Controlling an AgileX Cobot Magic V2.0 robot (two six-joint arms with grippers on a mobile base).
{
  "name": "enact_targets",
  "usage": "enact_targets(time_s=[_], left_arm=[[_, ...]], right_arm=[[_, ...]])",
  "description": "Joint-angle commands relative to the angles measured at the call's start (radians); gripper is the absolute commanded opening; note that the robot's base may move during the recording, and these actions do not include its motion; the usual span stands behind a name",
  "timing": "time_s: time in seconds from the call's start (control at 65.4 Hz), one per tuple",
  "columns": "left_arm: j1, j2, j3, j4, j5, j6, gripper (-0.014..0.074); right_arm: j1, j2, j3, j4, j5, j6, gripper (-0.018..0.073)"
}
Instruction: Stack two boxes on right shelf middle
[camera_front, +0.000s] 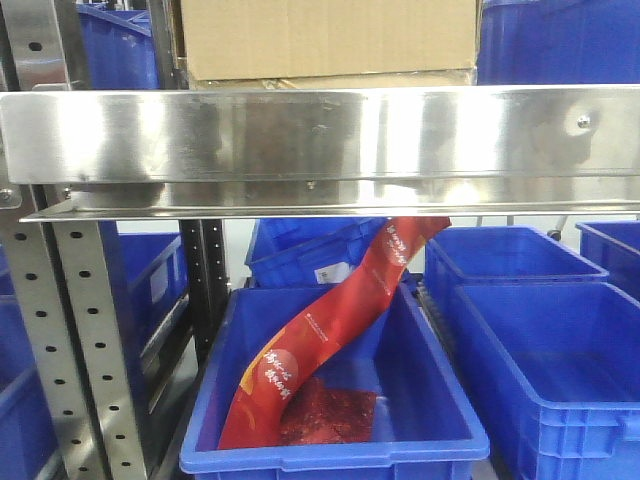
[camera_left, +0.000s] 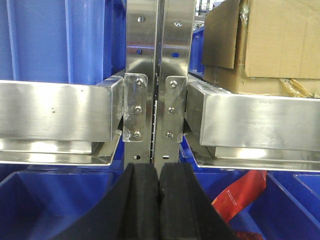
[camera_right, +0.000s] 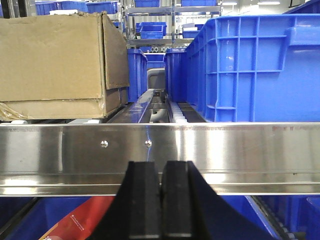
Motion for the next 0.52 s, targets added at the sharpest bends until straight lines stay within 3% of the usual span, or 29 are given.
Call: enact_targets(time_s=[0.0,0.504], left_arm=[[0.003,-0.005,-0.002,0.003,-0.017,-0.007,-0.0111],[0.003,-0.005,-0.002,0.003,-0.017,-0.007,-0.0111]], right_arm=[[-0.004,-0.003,0.000,0.003,-0.016,-0.001,-0.0163],[-0.004,-0.003,0.000,0.003,-0.016,-0.001,-0.0163]])
